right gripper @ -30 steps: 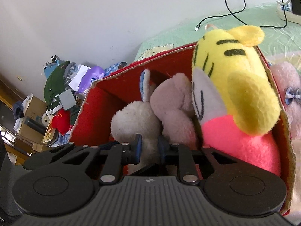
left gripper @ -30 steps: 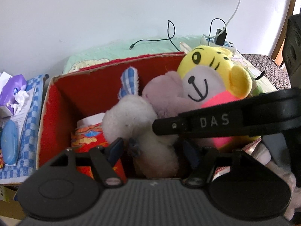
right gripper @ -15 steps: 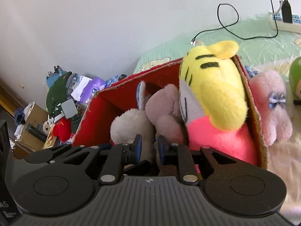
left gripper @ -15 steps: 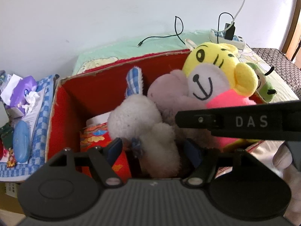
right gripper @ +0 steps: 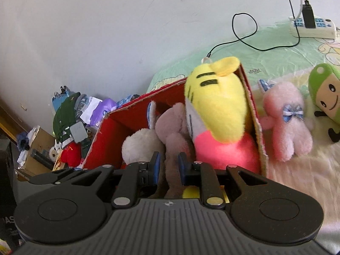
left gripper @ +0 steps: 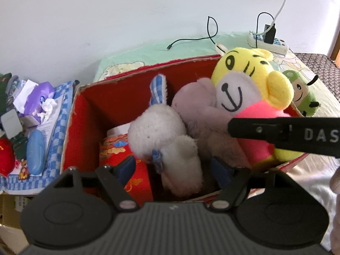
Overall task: Organize objects
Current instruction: 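Withdraw the right tool and move it to the green plush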
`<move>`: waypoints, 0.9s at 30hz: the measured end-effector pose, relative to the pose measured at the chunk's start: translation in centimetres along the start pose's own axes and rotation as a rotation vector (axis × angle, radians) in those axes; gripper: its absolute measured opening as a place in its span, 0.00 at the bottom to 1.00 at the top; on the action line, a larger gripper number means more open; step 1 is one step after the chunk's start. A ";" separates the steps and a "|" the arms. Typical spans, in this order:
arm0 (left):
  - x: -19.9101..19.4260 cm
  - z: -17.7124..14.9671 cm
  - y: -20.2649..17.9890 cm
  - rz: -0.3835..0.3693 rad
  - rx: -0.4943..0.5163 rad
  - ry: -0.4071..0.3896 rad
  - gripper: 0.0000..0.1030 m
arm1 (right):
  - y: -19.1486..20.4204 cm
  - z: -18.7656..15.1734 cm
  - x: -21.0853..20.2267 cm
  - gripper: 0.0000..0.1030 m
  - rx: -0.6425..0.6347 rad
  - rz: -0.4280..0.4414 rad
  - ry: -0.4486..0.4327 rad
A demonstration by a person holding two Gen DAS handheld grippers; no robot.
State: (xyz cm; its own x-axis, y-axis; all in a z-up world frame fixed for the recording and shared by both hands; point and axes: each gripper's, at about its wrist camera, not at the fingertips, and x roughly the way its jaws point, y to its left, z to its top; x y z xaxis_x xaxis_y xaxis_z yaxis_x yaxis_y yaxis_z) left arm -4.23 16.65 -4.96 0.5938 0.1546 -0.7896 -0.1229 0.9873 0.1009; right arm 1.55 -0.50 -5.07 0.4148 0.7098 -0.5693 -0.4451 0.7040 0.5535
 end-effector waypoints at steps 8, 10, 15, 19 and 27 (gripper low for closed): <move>-0.8 0.1 -0.9 0.056 0.001 -0.011 0.78 | -0.9 -0.4 -1.4 0.19 0.020 0.008 -0.019; -1.1 0.2 -1.1 0.074 0.002 -0.013 0.78 | -1.0 -0.5 -1.7 0.19 0.021 0.011 -0.023; -1.7 0.3 -1.6 0.092 -0.003 -0.014 0.78 | -1.4 -0.7 -2.3 0.19 0.026 0.021 -0.029; -2.3 0.3 -2.3 0.115 0.005 -0.025 0.78 | -1.6 -0.7 -2.8 0.19 0.025 0.037 -0.032; -3.2 0.3 -3.4 0.143 0.001 -0.029 0.78 | -2.3 -0.6 -3.9 0.19 0.027 0.072 -0.031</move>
State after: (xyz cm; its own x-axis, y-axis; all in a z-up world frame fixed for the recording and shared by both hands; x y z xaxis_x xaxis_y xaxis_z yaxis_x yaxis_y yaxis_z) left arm -5.53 12.80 -2.59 0.5932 0.2945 -0.7493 -0.2069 0.9552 0.2116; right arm 0.49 -4.93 -4.48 0.4070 0.7589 -0.5084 -0.4535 0.6510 0.6087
